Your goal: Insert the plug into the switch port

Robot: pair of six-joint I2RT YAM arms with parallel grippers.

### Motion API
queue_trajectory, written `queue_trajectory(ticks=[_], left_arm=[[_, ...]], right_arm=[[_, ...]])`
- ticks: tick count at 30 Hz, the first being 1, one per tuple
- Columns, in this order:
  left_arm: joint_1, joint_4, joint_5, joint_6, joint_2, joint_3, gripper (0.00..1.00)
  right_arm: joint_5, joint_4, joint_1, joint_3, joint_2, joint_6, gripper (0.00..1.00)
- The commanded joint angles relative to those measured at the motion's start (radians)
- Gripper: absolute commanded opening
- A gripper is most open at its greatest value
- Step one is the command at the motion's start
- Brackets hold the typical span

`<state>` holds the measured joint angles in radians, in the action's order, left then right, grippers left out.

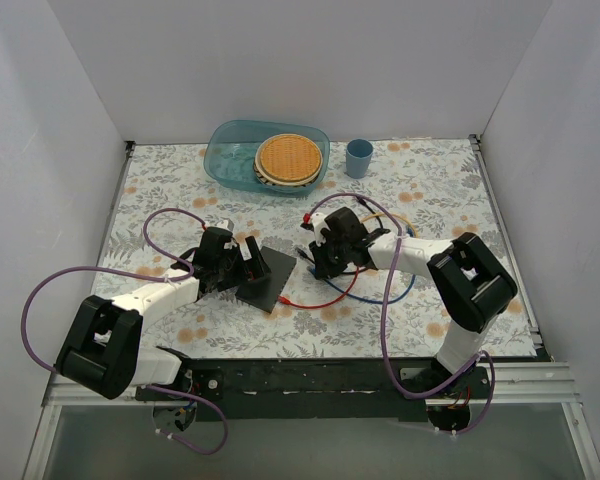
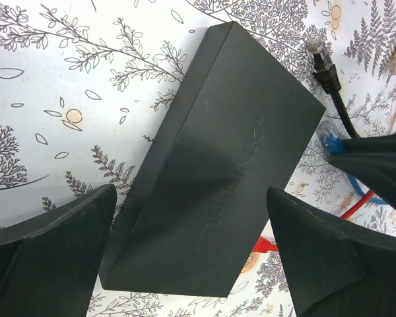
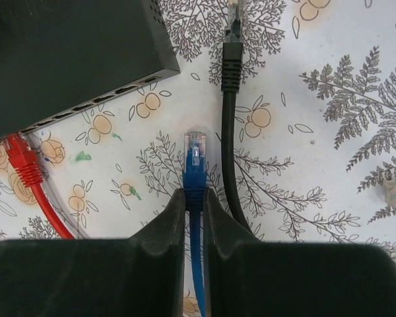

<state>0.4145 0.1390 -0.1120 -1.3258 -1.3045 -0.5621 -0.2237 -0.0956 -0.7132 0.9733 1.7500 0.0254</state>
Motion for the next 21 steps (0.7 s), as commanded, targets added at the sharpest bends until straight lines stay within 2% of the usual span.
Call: queue_trajectory(ticks=[1, 3, 15, 21], left_arm=[[-0.003, 0.022, 0.021, 0.013, 0.027, 0.01, 0.98], [-0.003, 0.021, 0.021, 0.011, 0.028, 0.01, 0.98], [-0.003, 0.017, 0.029, 0.011, 0.031, 0.005, 0.98], [-0.003, 0.011, 0.032, 0.005, 0.04, 0.01, 0.98]], right_arm=[[-0.014, -0.023, 0.003, 0.019, 0.034, -0.002, 0.07], [-0.003, -0.035, 0.003, 0.021, 0.032, -0.005, 0.01], [0.072, -0.023, -0.003, -0.047, -0.107, -0.018, 0.01], [0.156, 0.011, -0.051, -0.103, -0.191, -0.019, 0.01]])
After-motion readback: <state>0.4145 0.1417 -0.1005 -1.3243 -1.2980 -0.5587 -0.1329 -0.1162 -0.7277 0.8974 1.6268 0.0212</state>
